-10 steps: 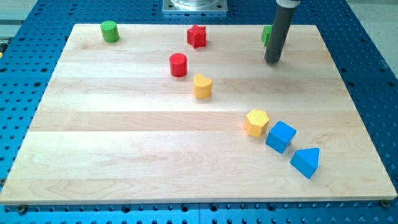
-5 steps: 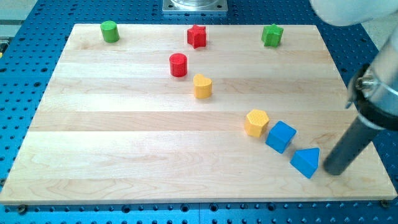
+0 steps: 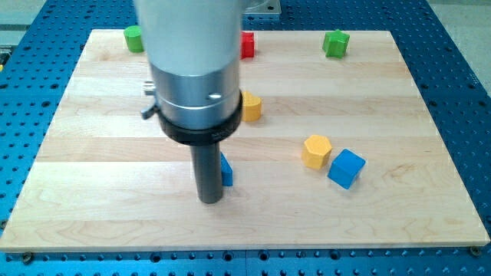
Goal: Move the blue triangle diagonally bottom left to the yellow heart
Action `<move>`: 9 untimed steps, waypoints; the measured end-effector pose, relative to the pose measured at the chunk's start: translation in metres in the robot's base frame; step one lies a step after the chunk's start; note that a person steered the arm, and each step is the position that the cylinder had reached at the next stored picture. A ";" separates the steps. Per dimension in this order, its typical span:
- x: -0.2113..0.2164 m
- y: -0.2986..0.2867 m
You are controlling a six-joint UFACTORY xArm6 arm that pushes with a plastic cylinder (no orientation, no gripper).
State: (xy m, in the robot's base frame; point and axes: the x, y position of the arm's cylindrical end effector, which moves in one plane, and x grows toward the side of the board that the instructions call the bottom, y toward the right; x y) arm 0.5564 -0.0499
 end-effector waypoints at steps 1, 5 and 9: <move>-0.001 0.026; -0.080 0.012; -0.133 -0.111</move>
